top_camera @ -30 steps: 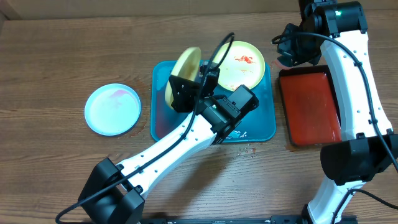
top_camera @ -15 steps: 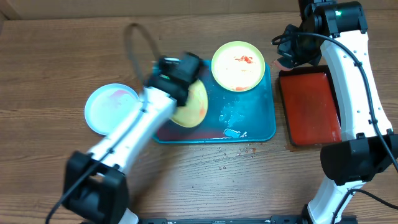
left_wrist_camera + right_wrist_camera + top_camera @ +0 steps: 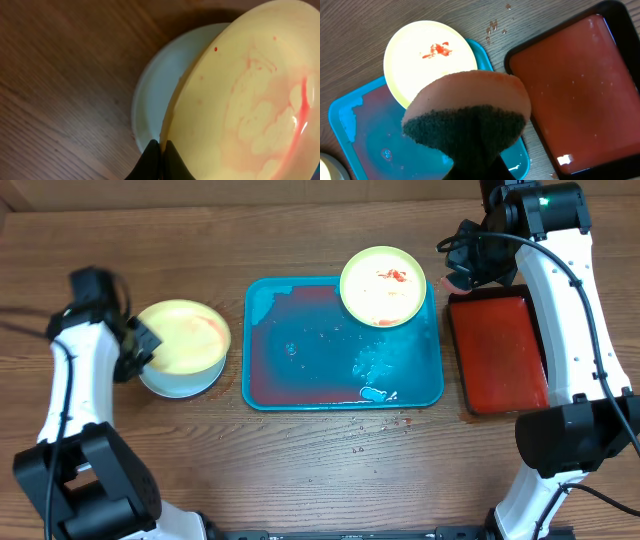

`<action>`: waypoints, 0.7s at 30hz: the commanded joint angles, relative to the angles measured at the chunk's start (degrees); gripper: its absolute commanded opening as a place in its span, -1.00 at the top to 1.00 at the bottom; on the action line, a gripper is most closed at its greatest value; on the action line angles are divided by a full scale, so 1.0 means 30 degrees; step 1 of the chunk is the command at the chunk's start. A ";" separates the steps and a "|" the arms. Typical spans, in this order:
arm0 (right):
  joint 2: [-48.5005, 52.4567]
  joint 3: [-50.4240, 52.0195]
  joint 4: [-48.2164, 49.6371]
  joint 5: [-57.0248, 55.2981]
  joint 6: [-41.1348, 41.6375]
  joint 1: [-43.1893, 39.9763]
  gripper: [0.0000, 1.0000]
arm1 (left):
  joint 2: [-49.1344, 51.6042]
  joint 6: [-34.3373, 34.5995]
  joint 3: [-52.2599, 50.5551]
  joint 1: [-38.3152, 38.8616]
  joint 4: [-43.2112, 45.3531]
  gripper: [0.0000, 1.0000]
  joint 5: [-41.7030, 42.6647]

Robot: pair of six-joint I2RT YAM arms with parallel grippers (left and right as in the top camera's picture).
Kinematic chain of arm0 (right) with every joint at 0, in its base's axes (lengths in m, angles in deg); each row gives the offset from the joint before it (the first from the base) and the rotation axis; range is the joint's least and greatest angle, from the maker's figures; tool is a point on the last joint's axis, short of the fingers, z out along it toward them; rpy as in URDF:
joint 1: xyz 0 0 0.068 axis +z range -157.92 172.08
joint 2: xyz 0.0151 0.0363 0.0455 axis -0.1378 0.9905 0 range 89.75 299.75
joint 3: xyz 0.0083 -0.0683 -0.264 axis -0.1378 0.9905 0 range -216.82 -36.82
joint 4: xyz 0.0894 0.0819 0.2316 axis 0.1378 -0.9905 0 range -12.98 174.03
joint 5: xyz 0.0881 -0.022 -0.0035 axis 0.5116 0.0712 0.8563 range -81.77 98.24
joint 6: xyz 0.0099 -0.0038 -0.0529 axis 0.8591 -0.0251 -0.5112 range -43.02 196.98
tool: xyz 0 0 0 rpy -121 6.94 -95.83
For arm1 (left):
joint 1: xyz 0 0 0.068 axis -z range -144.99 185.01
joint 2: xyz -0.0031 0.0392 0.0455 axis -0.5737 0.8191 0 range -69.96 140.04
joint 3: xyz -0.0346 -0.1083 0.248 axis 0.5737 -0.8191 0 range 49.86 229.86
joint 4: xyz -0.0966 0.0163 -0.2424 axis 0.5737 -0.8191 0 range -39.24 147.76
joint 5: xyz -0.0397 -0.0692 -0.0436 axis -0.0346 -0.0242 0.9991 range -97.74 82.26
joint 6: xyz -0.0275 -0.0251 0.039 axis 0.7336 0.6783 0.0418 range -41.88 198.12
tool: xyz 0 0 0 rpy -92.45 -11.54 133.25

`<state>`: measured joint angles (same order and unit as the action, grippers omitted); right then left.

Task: Clean dirty plates on tray and stack at the side
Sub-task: 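Carry the yellow plate left and stack it on the white plate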

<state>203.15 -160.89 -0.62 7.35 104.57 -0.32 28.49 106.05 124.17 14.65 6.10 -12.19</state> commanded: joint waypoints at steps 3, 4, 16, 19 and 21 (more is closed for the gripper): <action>-0.0051 -0.0131 0.0087 -0.0153 -0.0058 -0.0087 0.92 | -0.0459 -0.1064 -0.2783 -0.1457 0.2608 0.92 0.1880; -0.0051 -0.0131 0.0095 -0.0153 -0.0058 -0.0087 0.92 | -0.0459 -0.1333 -0.2987 -0.1457 0.2958 0.91 0.1938; -0.0051 -0.0131 0.0095 -0.0153 -0.0066 -0.0087 0.92 | -0.0488 -0.4838 -0.0379 0.0991 0.2127 -0.57 0.5967; -0.0051 -0.0131 0.0117 -0.0153 -0.0058 -0.0087 0.92 | -0.0488 -0.5843 0.1246 0.2820 0.1996 -1.00 0.7104; -0.0051 -0.0131 0.0131 -0.0153 -0.0058 -0.0087 0.92 | -0.0437 -0.5894 0.2149 0.4473 0.2200 -1.00 0.7089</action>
<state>203.15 -160.89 -0.57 7.35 104.55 -0.32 28.43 92.47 125.35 21.23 12.30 4.13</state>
